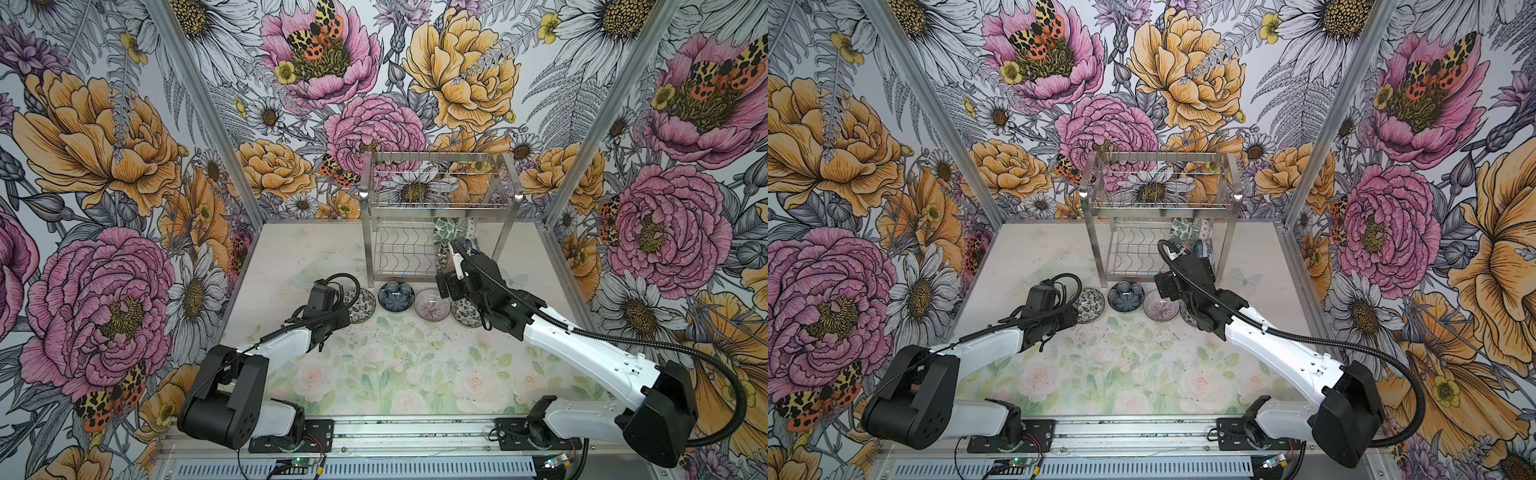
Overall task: Load the bowls into the dish rack
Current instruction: 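Grasp the white leaf-pattern bowl rim with the left gripper and tilt it up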
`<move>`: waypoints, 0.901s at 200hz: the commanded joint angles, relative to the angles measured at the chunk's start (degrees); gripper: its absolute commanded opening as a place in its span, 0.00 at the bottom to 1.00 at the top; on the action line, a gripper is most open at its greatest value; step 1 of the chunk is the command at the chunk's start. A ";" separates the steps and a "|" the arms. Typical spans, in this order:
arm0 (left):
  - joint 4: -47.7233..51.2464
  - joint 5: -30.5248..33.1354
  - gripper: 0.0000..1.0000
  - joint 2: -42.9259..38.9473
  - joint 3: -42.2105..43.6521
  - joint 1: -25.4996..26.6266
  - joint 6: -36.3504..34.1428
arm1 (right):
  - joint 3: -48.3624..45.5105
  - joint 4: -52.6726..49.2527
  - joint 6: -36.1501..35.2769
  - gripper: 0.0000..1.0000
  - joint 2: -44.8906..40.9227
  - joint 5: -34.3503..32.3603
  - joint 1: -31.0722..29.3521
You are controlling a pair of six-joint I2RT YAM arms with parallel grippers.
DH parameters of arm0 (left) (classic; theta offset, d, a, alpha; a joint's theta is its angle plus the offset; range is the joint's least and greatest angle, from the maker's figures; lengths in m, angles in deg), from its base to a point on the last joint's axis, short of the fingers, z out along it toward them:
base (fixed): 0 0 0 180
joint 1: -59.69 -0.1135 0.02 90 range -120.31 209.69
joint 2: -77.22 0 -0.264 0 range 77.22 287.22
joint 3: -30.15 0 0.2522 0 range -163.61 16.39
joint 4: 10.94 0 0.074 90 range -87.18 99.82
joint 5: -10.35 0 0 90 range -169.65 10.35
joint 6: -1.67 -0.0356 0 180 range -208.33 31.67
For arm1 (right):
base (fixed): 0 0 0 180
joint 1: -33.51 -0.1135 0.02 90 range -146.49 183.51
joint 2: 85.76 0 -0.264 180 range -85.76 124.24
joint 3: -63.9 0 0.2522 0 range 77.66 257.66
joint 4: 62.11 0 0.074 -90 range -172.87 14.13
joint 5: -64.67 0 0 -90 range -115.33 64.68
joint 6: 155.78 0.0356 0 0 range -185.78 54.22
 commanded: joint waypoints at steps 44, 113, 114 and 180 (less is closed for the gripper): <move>0.87 0.03 0.00 -1.92 -3.52 -1.03 -1.15 | -0.21 -2.05 0.32 1.00 -3.09 0.89 0.54; 17.59 7.73 0.00 -27.43 -6.22 1.81 -3.64 | 3.67 -3.14 4.12 1.00 -3.57 9.40 -0.46; 17.70 7.81 0.00 -27.97 -6.36 1.95 -3.70 | 3.71 -3.19 4.25 1.00 -3.62 9.48 -0.54; 19.34 23.63 0.00 -29.93 -13.56 19.54 -3.78 | 7.02 -3.22 12.73 1.00 -4.29 15.25 -7.30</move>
